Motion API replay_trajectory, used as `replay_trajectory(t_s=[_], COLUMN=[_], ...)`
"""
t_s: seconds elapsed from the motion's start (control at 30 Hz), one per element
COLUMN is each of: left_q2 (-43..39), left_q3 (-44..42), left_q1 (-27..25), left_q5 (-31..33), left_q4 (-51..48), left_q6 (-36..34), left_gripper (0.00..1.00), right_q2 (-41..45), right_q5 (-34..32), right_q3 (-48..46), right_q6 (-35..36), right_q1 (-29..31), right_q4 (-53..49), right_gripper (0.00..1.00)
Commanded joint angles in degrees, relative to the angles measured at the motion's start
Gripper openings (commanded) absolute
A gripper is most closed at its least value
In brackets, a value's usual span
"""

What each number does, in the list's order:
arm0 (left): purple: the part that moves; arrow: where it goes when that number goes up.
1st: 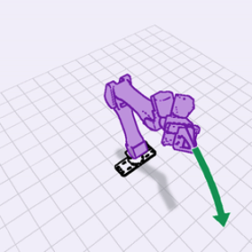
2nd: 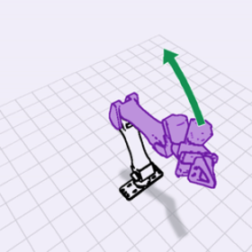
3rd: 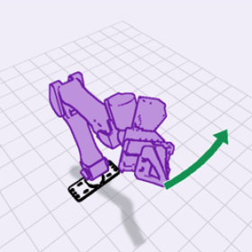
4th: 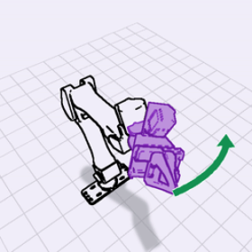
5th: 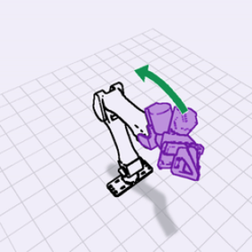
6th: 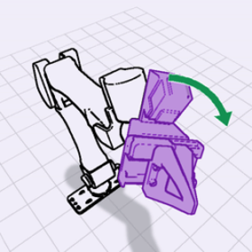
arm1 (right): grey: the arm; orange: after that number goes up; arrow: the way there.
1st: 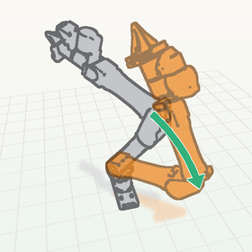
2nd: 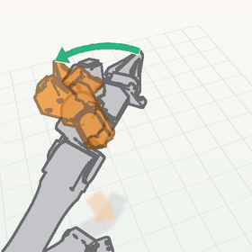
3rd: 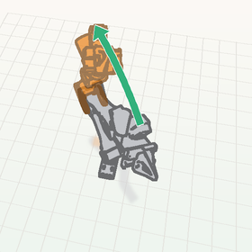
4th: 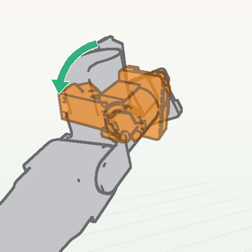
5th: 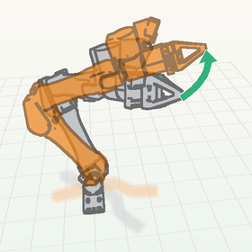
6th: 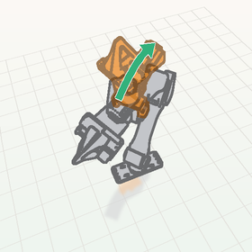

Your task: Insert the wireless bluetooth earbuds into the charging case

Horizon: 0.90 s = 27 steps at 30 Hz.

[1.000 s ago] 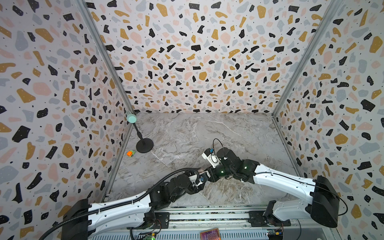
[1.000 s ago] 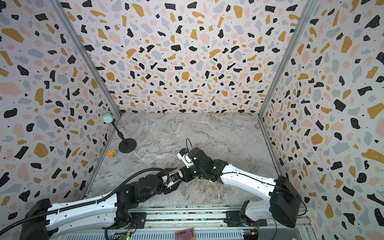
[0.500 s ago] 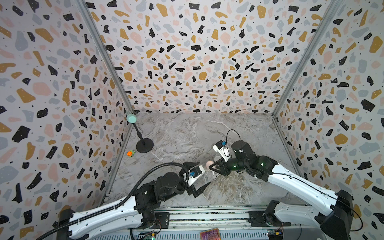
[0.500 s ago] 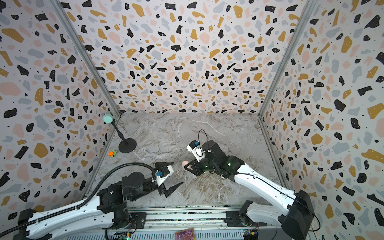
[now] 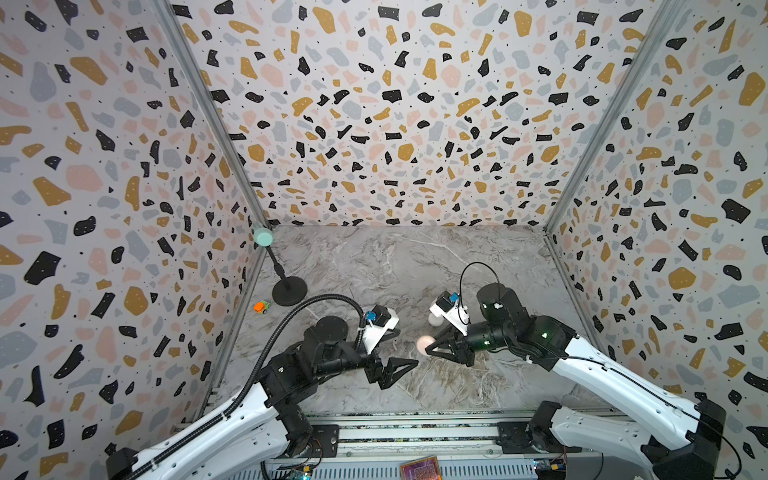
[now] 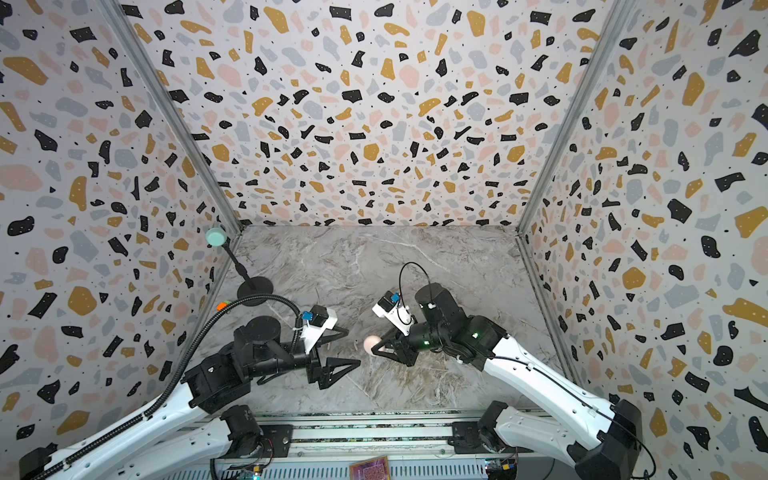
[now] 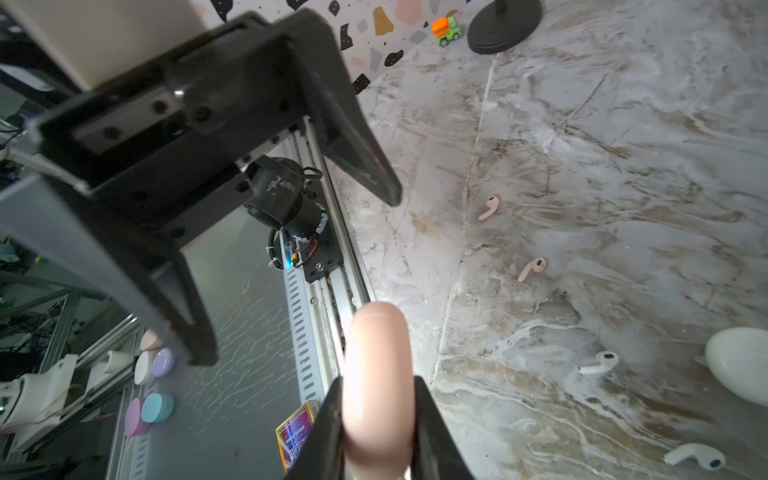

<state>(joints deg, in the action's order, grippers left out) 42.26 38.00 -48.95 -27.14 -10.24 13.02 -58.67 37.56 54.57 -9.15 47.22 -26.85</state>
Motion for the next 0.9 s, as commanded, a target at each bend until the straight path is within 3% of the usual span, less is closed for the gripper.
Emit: replay_trajectory(t_s=[0.0, 0.23, 0.87], left_q2=[0.7, 5.6, 8.3], left_q3=[-0.5, -0.1, 0.2], left_q1=[0.6, 0.5, 0.5], left_q5=[-10.6, -16.6, -19.3], left_q4=[4.0, 6.5, 7.5], left_q6=[1.9, 0.5, -1.1], left_gripper=[0.94, 0.82, 0.50], right_q2=[1.5, 0.4, -0.4], right_q5=[5.4, 7.4, 7.3], right_q3=[0.7, 0.7, 1.1], right_q6=[3.0, 3.3, 2.8], right_q1=[0.0, 0.7, 3.8], right_q4=[-0.4, -0.5, -0.1], right_gripper=[0.00, 0.00, 0.00])
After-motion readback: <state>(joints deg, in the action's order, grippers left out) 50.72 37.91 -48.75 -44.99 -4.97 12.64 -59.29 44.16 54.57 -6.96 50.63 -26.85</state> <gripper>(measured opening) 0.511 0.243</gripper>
